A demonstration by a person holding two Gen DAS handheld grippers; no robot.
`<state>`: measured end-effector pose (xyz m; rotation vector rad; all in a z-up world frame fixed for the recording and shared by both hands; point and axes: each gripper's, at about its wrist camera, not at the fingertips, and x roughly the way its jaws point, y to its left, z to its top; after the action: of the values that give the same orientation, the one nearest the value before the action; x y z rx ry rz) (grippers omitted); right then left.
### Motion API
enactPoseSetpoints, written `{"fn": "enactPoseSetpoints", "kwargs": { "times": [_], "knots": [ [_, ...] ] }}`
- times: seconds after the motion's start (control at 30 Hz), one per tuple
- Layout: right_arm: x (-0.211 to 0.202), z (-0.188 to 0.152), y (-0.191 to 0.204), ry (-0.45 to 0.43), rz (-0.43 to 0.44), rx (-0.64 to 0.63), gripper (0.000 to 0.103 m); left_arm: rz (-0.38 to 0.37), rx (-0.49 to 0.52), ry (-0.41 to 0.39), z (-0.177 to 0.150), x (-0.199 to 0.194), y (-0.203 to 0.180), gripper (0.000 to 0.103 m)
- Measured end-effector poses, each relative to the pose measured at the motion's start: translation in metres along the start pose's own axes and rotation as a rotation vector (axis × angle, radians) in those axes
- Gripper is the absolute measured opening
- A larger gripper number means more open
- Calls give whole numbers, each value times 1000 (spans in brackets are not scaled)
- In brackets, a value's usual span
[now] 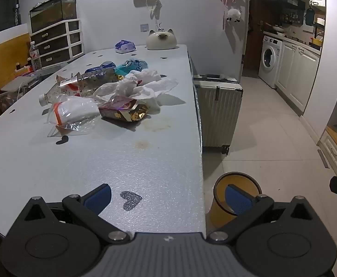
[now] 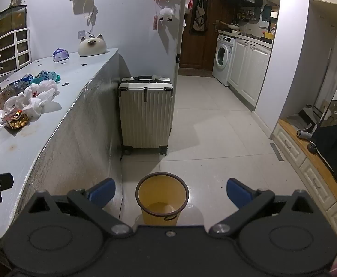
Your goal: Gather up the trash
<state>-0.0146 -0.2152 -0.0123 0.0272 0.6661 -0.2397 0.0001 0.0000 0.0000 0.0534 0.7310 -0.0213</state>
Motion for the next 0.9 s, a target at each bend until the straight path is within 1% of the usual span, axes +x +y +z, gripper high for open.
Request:
{"fn": "enactPoseSetpoints", "kwargs": {
  "times": [0.9],
  "knots": [
    [2, -2, -2, 1, -1, 7, 103, 1, 5, -5, 0, 1, -3, 103]
  ]
}}
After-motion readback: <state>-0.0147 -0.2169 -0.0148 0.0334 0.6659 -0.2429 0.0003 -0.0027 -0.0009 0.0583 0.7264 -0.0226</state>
